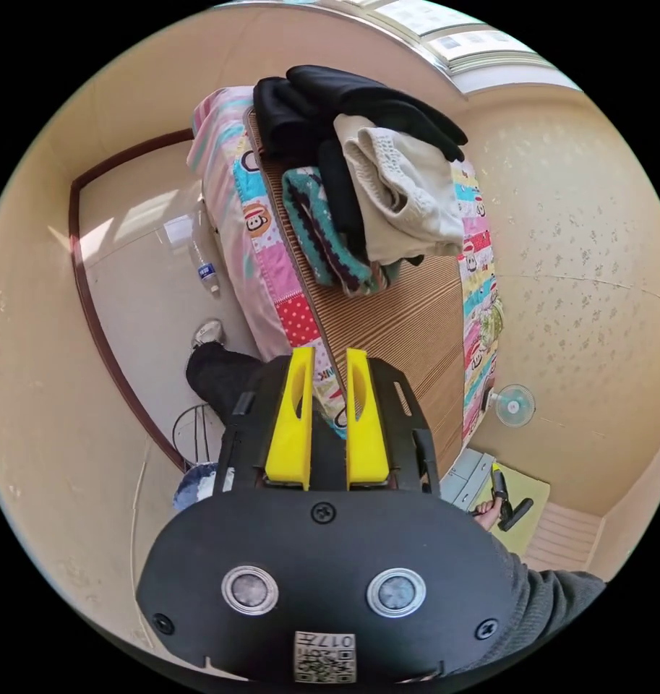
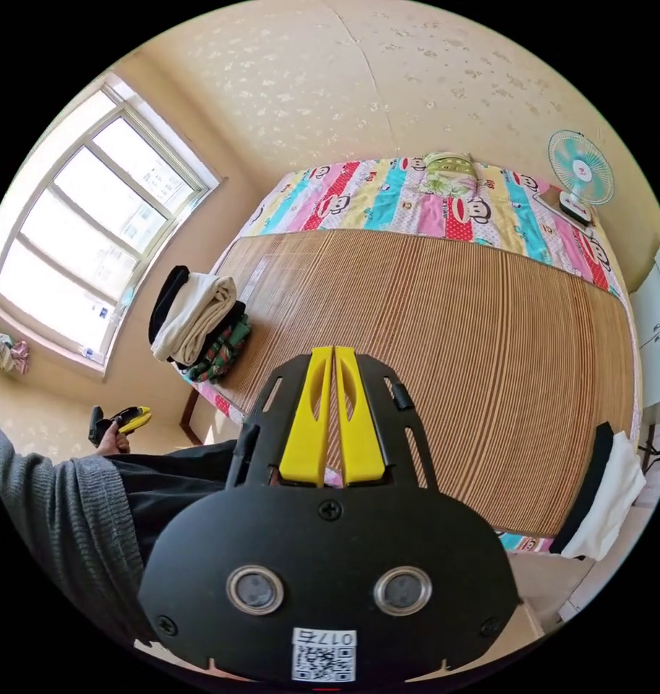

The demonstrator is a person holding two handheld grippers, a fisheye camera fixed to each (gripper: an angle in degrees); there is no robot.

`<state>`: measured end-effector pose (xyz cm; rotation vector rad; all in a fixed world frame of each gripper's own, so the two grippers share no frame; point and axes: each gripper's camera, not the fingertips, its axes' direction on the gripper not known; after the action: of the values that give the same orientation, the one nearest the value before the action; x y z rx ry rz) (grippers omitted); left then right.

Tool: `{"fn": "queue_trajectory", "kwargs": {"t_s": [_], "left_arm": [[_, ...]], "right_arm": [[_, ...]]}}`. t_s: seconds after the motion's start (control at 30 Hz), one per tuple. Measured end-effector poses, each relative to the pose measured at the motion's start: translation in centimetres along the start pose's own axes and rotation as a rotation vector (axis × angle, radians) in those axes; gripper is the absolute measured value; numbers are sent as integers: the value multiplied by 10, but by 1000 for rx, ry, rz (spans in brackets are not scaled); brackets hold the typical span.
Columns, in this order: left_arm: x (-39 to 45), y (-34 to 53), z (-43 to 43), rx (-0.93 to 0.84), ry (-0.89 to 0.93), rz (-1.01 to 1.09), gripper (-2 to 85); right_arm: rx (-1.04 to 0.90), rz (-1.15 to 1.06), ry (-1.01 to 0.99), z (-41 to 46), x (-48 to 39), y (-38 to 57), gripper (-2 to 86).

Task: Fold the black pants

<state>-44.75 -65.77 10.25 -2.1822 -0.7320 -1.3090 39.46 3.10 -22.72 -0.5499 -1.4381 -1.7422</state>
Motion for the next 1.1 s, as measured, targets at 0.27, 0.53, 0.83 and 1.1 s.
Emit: {"fn": "queue_trajectory", "kwargs": {"t_s": [0.27, 0.53, 0.83, 1.1], "left_arm": [[-16, -92, -114, 80, 104, 236, -2], [-38, -205, -235, 78, 114, 478, 1], [-59, -381, -227, -155, 98, 458, 87], [-58, -462, -253, -7, 39, 448, 117]], "right_arm": [[-167, -104, -183, 138, -112, -42, 6], [-303, -306, -406, 287, -335, -119, 15], [-579, -517, -374, 445, -465, -168, 98], [-591, -338, -176, 509, -454, -209, 139]]}}
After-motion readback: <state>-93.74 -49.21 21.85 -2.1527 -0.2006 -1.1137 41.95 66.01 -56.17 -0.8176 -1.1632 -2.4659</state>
